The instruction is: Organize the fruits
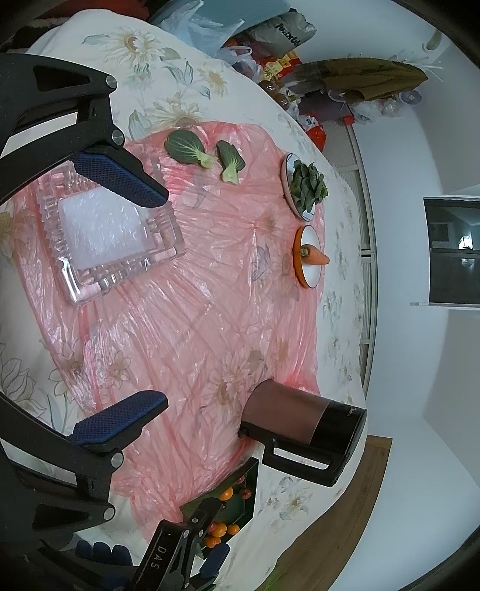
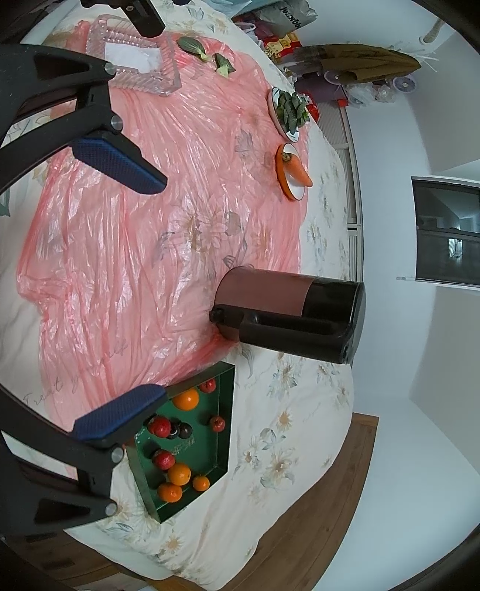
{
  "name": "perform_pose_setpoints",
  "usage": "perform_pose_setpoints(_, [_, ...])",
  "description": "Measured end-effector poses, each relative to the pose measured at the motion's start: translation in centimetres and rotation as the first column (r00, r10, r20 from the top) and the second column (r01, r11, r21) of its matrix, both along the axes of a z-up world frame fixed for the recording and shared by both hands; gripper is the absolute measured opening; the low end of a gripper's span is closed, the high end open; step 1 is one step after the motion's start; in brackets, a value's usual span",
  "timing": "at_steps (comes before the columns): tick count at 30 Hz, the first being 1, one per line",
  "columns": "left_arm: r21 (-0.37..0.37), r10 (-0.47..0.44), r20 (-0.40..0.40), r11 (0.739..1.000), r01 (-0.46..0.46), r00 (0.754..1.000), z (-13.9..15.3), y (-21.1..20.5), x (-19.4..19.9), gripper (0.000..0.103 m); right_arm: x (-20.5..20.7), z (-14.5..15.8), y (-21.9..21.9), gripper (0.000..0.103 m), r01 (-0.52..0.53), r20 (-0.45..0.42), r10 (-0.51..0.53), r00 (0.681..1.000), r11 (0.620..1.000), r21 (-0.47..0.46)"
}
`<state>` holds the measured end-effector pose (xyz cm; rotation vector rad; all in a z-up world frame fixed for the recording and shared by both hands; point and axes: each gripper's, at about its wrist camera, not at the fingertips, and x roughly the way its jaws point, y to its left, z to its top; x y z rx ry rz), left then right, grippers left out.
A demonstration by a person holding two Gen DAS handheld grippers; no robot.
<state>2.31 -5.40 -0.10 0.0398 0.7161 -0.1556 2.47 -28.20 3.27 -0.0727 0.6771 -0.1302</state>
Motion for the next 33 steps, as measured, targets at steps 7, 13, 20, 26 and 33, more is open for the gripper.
perform_pose_setpoints(7, [0.014,0.006,-0.007,1.0,-0.005,1.0,-0.12,-0.22,0.25,0.098,0.24,0.05,-0.14,0.103,0.007,0.006,-0.007,1.0,1.0,0.005])
perform_pose_setpoints(13, [0.009,0.021,-0.009,1.0,-0.021,1.0,0.23,-0.06,0.56,0.098,0.41,0.11,-0.45,0.103,0.009,0.014,-0.009,1.0,1.0,0.012])
perform_pose_setpoints(20, [0.008,0.015,-0.013,1.0,-0.014,1.0,0.38,-0.04,0.58,0.098,0.46,-0.28,-0.75,0.103,0.02,0.015,-0.02,1.0,0.999,0.025])
perform_pose_setpoints(26, [0.004,0.014,-0.026,1.0,-0.014,1.0,0.17,0.05,0.85,0.098,0.35,-0.34,-0.5,0.103,0.016,0.012,-0.016,1.0,1.0,0.016])
perform_pose_setpoints(33, [-0.001,0.003,-0.036,1.0,-0.003,0.999,-0.15,-0.18,1.0,0.098,0.42,-0.36,-0.55,0.103,0.021,0.009,-0.021,1.0,1.0,0.012])
